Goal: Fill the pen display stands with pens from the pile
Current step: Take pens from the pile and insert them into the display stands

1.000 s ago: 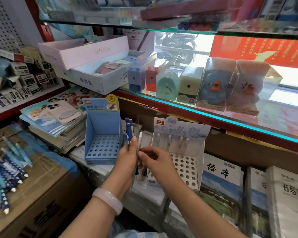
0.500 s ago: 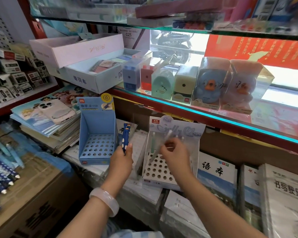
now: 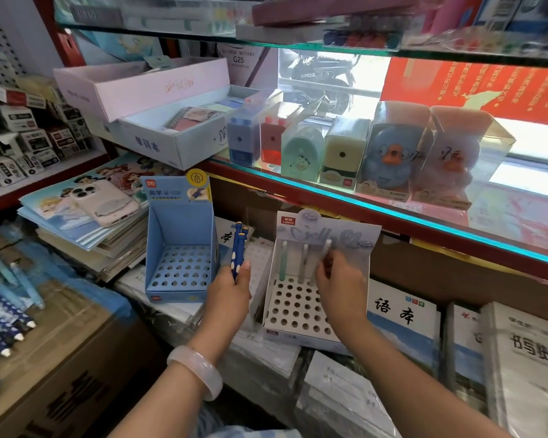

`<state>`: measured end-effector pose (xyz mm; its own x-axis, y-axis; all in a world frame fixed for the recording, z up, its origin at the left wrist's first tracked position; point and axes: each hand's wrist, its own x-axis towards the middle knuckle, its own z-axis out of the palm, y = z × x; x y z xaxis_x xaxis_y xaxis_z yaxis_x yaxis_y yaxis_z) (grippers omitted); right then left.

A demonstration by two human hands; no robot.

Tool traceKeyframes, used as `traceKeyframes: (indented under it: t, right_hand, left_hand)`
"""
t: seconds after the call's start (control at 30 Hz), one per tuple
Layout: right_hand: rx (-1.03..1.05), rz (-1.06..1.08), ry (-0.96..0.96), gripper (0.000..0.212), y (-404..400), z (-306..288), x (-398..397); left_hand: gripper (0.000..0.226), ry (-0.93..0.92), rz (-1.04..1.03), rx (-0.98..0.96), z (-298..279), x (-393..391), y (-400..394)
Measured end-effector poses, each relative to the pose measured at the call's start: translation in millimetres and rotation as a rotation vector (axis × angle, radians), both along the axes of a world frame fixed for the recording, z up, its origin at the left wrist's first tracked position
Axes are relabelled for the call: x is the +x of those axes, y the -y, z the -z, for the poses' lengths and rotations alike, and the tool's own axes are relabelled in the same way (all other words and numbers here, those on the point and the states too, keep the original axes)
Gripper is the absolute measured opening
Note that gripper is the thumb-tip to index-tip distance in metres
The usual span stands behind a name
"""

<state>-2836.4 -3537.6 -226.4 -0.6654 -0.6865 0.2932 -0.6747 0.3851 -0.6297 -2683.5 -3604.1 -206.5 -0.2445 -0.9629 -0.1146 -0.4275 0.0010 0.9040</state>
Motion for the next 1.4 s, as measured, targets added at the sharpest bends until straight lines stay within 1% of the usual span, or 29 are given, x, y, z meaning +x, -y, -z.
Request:
traceKeyframes:
  t: [0.23, 0.4, 0.6, 0.9, 1.03, 1.17, 1.23, 1.3, 1.33, 1.4]
  right_hand:
    - [0.015, 0.011, 0.019, 0.018, 4.2, 0.8, 3.5]
    - [0.045, 0.019, -0.017, 0.025, 10.9, 0.4, 3.3]
    - [0.253, 0.049, 0.007, 0.022, 13.1, 8.5, 2.0]
    - [0.385, 0.144, -0.019, 0.019, 27.9, 9.2, 10.2]
    - [0.377, 0.196, 0.035, 0.023, 28.9, 13.2, 11.9]
    - [0.414, 0.211, 0.086, 0.025, 17.1, 29.8, 11.2]
    - [0.389, 0.174, 0.058, 0.028, 10.6, 32.0, 14.5]
    - [0.267, 0.098, 0.082, 0.029, 8.6, 24.9, 24.8]
    - [0.162, 0.016, 0.161, 0.027, 9.9, 18.0, 32.0]
    - [-0.025, -0.193, 0.402, 0.023, 16.3, -3.7, 50.1]
  left_hand:
    - [0.030, -0.014, -0.004, 0.020, -1.1, 0.3, -1.7]
    - [0.032, -0.037, -0.016, 0.029, -1.2, 1.7, -0.1]
    - [0.030, -0.049, -0.011, 0.039, -1.4, 1.2, -0.1]
    - [0.022, -0.260, -0.041, 0.185, -11.0, 7.6, -2.5]
    - [0.021, -0.280, -0.048, 0.183, -15.5, 13.2, -1.7]
    - [0.023, -0.312, -0.046, 0.173, -19.2, 19.5, -2.1]
    - [0.029, -0.352, -0.056, 0.184, -21.6, 22.3, -2.5]
    - [0.038, -0.421, -0.088, 0.231, -23.8, 25.0, -2.7]
    - [0.041, -0.444, -0.107, 0.252, -24.6, 26.0, -2.3]
    - [0.041, -0.441, -0.130, 0.278, -26.4, 28.5, -2.0]
